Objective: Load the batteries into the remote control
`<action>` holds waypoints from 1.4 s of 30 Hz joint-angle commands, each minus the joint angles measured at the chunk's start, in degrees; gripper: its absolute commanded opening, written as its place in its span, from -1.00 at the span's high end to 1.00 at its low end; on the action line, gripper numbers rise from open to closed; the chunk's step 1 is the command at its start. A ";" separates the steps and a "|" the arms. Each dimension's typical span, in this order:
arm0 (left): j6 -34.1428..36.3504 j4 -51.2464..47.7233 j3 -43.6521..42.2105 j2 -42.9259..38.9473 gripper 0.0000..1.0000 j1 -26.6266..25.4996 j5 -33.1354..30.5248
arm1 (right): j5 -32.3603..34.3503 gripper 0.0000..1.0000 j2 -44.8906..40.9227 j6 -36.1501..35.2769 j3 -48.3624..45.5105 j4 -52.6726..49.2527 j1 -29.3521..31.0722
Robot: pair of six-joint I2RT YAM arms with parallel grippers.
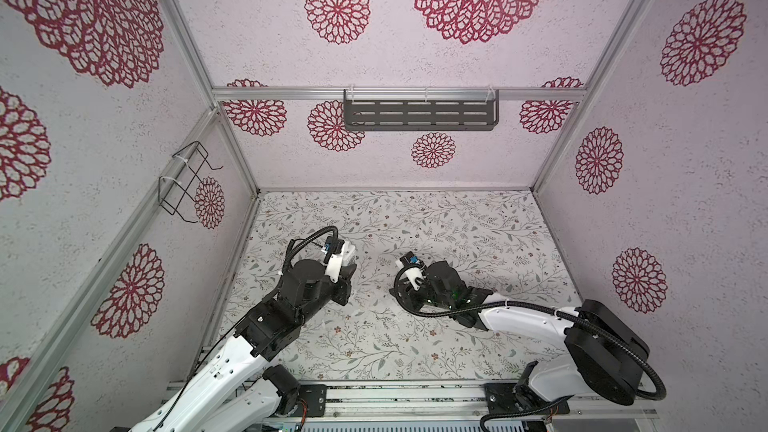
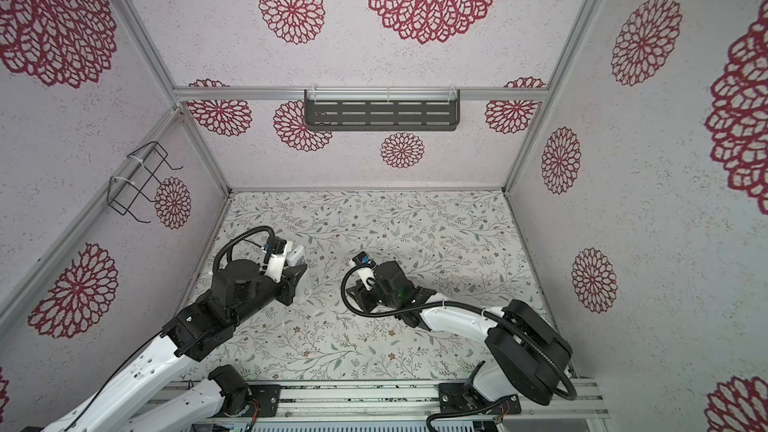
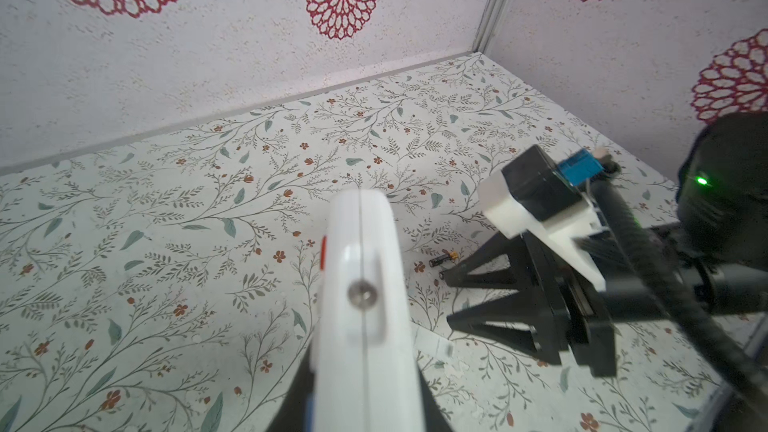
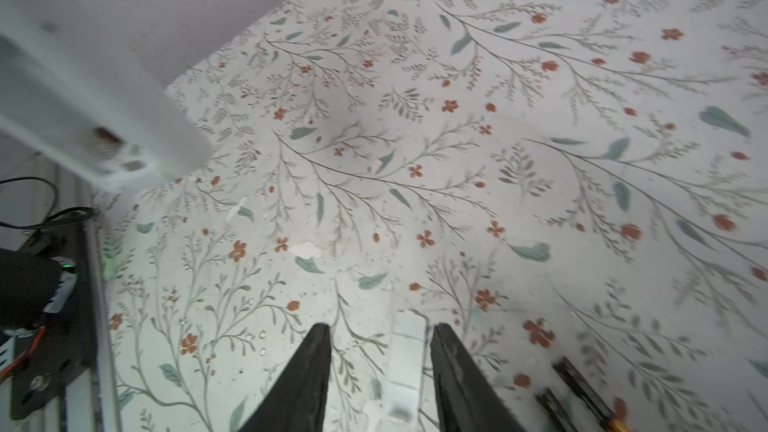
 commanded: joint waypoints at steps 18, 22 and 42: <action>-9.49 9.75 -3.25 -3.99 1.00 4.65 31.32 | -2.02 0.30 9.62 -17.45 12.27 -28.83 -12.57; -8.92 9.04 -2.86 -4.39 1.00 5.24 31.65 | -3.31 0.32 12.41 -18.82 13.92 -30.10 -13.83; -9.08 9.83 -3.10 -4.58 1.00 6.99 32.15 | -3.06 0.31 18.67 -21.75 16.96 -28.43 -13.89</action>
